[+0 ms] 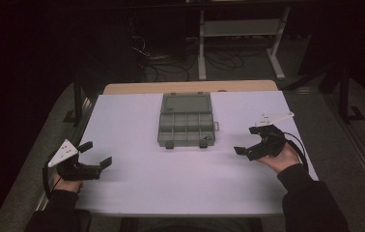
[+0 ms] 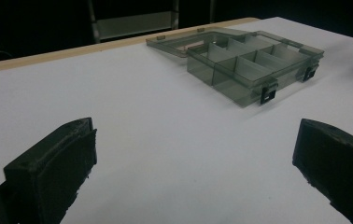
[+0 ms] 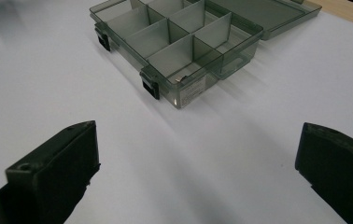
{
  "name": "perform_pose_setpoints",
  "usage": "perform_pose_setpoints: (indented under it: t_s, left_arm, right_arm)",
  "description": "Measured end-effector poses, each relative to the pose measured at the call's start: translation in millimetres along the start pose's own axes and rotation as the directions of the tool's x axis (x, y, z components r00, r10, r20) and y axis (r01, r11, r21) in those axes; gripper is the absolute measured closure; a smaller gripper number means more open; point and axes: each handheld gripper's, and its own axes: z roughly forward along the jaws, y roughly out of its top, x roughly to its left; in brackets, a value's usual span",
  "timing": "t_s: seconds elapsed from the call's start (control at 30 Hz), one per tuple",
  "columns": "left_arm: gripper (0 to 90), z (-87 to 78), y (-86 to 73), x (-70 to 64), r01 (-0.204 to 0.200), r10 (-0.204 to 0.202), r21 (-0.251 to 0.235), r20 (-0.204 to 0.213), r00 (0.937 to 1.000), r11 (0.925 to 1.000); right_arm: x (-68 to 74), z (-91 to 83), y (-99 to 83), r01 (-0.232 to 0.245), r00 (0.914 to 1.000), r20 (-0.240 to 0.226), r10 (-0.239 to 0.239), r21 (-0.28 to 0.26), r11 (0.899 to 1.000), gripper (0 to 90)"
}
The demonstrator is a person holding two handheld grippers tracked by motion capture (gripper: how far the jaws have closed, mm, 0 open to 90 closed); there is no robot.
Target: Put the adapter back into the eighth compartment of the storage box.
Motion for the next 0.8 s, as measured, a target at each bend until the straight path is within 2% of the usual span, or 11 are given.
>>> perform_pose_setpoints:
  t_s: [0.13, 0.27, 0.53, 0.57, 0.8]
  left_arm:
    - [0.0, -0.1, 0.0, 0.1, 0.000, 0.000, 0.000, 0.000, 1.0000, 1.0000]
    - [0.0, -0.1, 0.0, -0.1, -0.001, 0.001, 0.000, 0.000, 1.0000, 1.0000]
    - [0.0, -0.1, 0.0, -0.4, 0.002, -0.002, -0.002, -0.001, 1.0000, 1.0000]
    - [0.0, -0.3, 0.1, -0.6, 0.001, -0.001, -0.001, -0.001, 1.0000, 1.0000]
    - [0.0, -0.3, 0.0, -0.8, 0.000, 0.000, 0.001, 0.000, 1.0000, 1.0000]
  right_arm:
    - [0.6, -3.1, -3.9, -0.004, 1.0000, 0.004, 0.004, -0.011, 1.000, 0.0]
    - [-0.6, -11.8, -16.1, -0.027, 0.9996, 0.006, 0.027, -0.038, 0.999, 0.0]
    - [-3.3, -19.7, -31.1, -0.053, 0.9984, 0.016, 0.054, -0.052, 0.997, 0.0]
    - [-4.8, -24.0, -38.6, -0.061, 0.9977, 0.025, 0.063, -0.063, 0.996, 0.0]
    - [-5.9, -26.9, -46.4, -0.071, 0.9963, 0.043, 0.074, -0.072, 0.995, 0.0]
